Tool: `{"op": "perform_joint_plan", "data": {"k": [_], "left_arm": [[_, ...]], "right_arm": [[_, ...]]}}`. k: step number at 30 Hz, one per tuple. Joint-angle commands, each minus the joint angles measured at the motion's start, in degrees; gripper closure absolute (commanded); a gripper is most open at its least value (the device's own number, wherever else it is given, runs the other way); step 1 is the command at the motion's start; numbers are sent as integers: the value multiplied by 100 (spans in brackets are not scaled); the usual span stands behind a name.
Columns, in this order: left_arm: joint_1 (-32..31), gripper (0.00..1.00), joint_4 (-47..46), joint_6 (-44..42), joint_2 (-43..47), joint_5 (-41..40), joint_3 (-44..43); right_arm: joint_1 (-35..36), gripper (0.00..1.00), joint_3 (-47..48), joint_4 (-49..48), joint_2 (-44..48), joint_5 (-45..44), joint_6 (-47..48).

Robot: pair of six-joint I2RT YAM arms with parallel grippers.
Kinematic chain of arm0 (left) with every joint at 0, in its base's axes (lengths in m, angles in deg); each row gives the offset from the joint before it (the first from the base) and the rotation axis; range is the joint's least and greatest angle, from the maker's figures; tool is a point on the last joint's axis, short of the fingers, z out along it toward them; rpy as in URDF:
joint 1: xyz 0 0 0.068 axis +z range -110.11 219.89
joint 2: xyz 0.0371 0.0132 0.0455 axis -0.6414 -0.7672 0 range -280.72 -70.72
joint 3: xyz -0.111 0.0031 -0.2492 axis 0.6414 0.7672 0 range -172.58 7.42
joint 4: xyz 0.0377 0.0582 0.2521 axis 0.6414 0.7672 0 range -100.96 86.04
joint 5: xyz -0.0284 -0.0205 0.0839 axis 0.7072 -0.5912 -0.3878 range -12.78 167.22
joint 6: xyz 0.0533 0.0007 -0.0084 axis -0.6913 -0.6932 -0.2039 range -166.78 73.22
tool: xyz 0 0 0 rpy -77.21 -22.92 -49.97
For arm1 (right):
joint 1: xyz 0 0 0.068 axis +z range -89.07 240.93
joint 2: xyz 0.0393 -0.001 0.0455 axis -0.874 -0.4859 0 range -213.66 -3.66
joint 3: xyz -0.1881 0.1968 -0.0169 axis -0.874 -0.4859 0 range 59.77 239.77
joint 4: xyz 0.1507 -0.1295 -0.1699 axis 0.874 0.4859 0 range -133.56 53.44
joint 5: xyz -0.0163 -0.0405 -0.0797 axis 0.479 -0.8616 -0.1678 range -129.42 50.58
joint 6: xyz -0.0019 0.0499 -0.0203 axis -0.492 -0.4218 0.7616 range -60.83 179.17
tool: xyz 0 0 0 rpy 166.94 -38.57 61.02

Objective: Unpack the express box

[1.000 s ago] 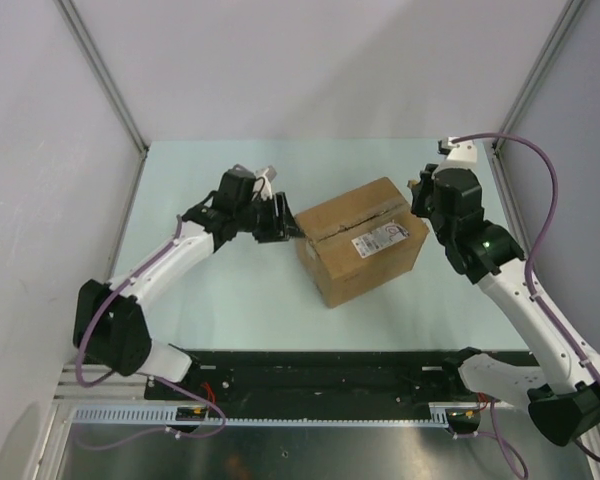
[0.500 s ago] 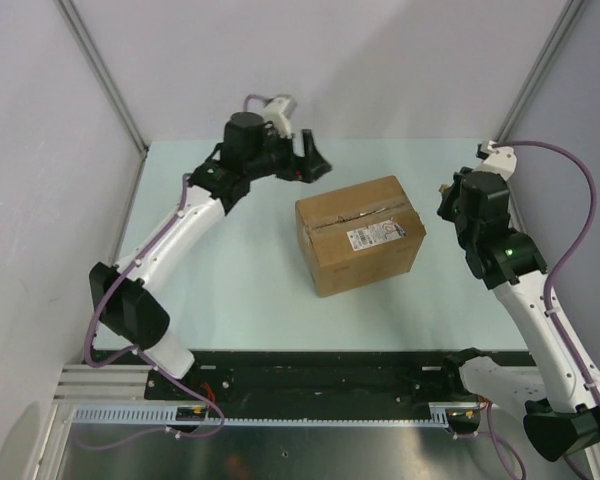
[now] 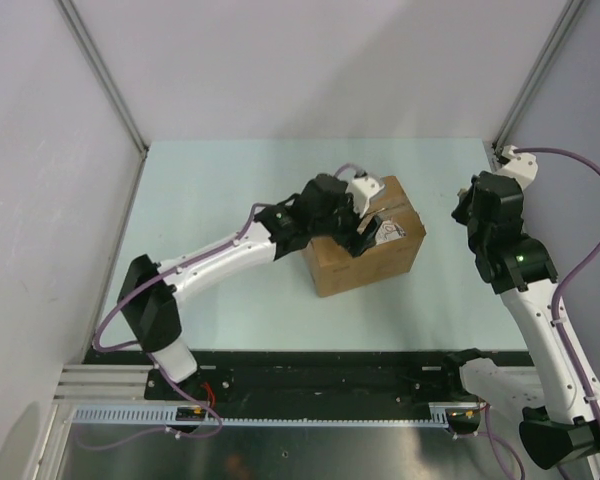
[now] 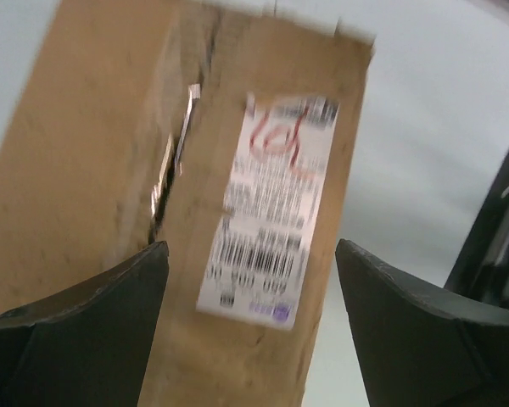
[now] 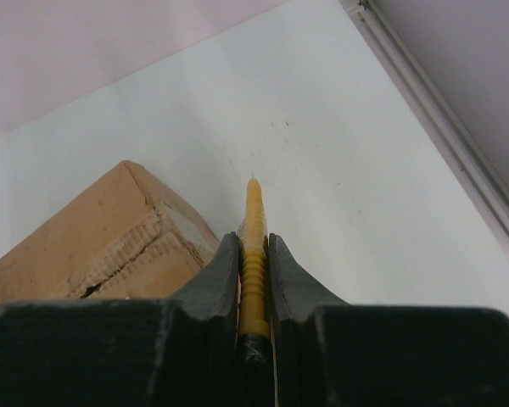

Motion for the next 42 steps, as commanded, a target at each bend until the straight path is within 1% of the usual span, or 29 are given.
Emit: {"op": "perform_joint_plan", "data": {"k": [1, 3, 4, 6, 7, 10, 13, 16, 20, 23, 24, 25, 27, 29, 30, 31, 32, 33, 35, 37, 39, 40, 42], "left_arm": [[-248, 15, -128, -1202, 755, -801, 952], [-362, 16, -163, -1336, 905, -873, 1217], [-389, 16, -207, -1432, 1062, -1152, 1479], [-433, 15, -356, -1547, 1239, -1329, 1779], [-442, 15, -548, -1686, 1440, -1495, 2068], [-451, 14, -725, -1898, 1565, -1734, 2343], [-442, 16, -726, -2022, 1468, -2059, 2396], [-424, 24, -734, -2075, 1407, -2305, 2422], [-179, 35, -734, -2057, 1407, -2429, 2493], [-99, 34, -752, -2101, 1573, -2324, 2554], [-99, 34, -752, -2031, 1678, -2167, 2546], [-99, 32, -769, -1996, 1740, -2087, 2493], [-99, 21, -752, -1751, 1854, -1920, 2336], [-99, 10, -752, -1583, 1916, -1683, 1914], [-99, 8, -761, -1452, 1890, -1560, 1547], [-108, 7, -770, -1381, 1803, -1567, 1326], [-90, 6, -796, -1189, 1715, -1567, 1098], [-90, 6, -831, -1109, 1627, -1594, 652], [-90, 6, -945, -864, 1250, -1813, 210], [-29, 7, -1033, -757, 925, -1831, -369], [24, 9, -1313, -669, 450, -1822, -696], [146, 11, -1428, -573, 309, -1788, -776], [366, 18, -1561, 102, -183, -1271, -1091]], "right_arm": [[-57, 100, 35, -35, 52, 159, -47], [-57, 100, 35, -27, 25, 212, -74], [-65, 100, 35, -27, 16, 238, -82], [-74, 100, 35, -27, -1, 256, -100], [-74, 100, 35, -18, -27, 282, -109], [-74, 100, 35, -35, -71, 335, -188], [-74, 100, 35, -79, -124, 379, -223], [-83, 100, 35, -141, -186, 440, -249], [-83, 100, 35, -167, -247, 537, -285], [-74, 100, 44, -202, -291, 660, -293], [-74, 100, 35, -202, -309, 695, -285], [-74, 100, 35, -211, -344, 756, -285], [-92, 100, 35, -263, -396, 1011, -224], [-83, 100, 35, -360, -475, 1352, -232], [-83, 100, 35, -387, -511, 1424, -275], [-109, 100, 35, -439, -598, 1677, -267], [-127, 100, 35, -527, -634, 1758, -293], [-197, 100, 35, -562, -669, 1820, -441], [-302, 100, 18, -720, -748, 2101, -513], [-460, 100, -96, -878, -810, 2311, -592], [-583, 100, -175, -1116, -889, 2470, -627], [-654, 100, -219, -1203, -924, 2636, -627], [-698, 100, -299, -1441, -1011, 2787, -610]]}}
